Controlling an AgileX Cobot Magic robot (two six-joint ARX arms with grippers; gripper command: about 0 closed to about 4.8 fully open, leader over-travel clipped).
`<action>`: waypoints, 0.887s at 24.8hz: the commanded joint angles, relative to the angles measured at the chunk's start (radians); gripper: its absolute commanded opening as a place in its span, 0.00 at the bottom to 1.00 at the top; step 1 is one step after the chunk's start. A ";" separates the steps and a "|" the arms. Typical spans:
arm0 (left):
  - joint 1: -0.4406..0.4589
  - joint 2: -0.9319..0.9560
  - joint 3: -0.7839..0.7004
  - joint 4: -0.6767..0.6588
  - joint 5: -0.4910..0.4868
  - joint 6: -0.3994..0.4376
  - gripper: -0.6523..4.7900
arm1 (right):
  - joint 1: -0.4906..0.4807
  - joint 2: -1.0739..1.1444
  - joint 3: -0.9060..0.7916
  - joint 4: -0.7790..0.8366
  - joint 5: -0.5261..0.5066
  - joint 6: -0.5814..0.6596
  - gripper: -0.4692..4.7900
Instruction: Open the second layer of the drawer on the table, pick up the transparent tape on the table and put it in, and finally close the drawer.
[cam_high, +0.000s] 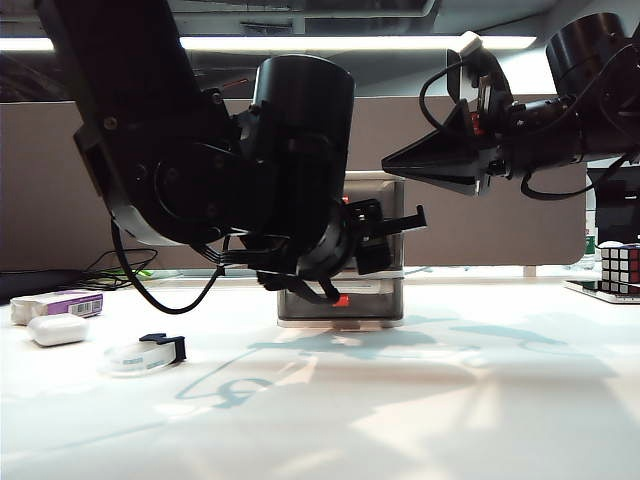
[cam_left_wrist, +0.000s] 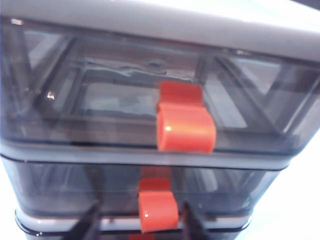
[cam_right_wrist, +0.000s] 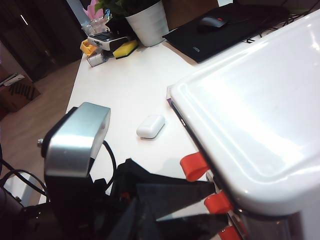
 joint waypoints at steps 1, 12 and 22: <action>0.002 -0.001 0.003 0.013 0.029 0.000 0.39 | 0.001 -0.003 0.005 0.014 -0.002 -0.003 0.08; 0.003 0.008 0.017 0.011 0.049 -0.003 0.39 | 0.001 -0.003 0.005 0.014 -0.002 -0.003 0.08; 0.001 0.028 0.053 0.005 0.016 0.029 0.39 | 0.001 -0.003 0.005 0.010 -0.003 -0.002 0.08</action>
